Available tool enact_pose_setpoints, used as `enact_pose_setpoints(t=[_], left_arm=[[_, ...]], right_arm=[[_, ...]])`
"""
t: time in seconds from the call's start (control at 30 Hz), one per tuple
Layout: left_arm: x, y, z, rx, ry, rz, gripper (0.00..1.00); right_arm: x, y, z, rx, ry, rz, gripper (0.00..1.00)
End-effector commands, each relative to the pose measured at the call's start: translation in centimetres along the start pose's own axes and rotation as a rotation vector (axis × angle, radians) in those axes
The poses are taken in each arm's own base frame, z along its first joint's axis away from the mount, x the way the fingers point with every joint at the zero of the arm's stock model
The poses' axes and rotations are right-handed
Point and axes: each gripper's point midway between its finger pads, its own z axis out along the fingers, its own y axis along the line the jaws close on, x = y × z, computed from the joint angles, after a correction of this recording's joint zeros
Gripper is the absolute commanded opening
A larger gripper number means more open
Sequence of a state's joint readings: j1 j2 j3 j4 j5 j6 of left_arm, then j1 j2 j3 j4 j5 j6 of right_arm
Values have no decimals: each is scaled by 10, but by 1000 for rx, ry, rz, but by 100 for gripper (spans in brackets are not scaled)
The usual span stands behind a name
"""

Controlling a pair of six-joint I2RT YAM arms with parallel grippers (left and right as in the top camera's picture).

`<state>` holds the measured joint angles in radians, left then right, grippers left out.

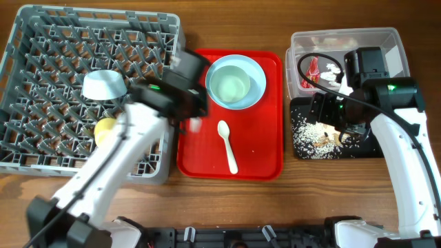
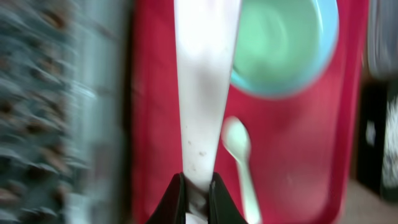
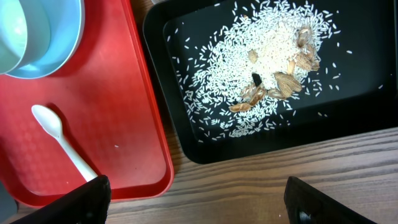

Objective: Sort waste into correct bins and load items into the dishwasher rack
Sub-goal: 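Carry the white fork to the rack and insert it upright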

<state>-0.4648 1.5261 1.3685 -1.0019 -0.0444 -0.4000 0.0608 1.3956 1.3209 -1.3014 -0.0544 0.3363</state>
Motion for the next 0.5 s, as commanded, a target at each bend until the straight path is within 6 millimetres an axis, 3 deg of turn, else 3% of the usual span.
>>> enact_pose_setpoints(t=[0.0,0.1,0.2,0.33,0.47], left_arm=[[-40,59,-10,-82,-94,30,4],[-57,96,-5,-127,-116,-19,4],[-61,119,0,-126,-105,-86,4],[-56,106,10,-26,-59,-96,4],[-43,105,35,-37,29,-90,4]], right_arm=[[-1,-3,-2,14,-13,6,90],[-1,-3,-2,14,-13,5,90],[-1,-3,-2,14,-13,6,90],[-2,-3,-2,13,-15,6,90],[-2,-3,-2,13,-15,6,90]])
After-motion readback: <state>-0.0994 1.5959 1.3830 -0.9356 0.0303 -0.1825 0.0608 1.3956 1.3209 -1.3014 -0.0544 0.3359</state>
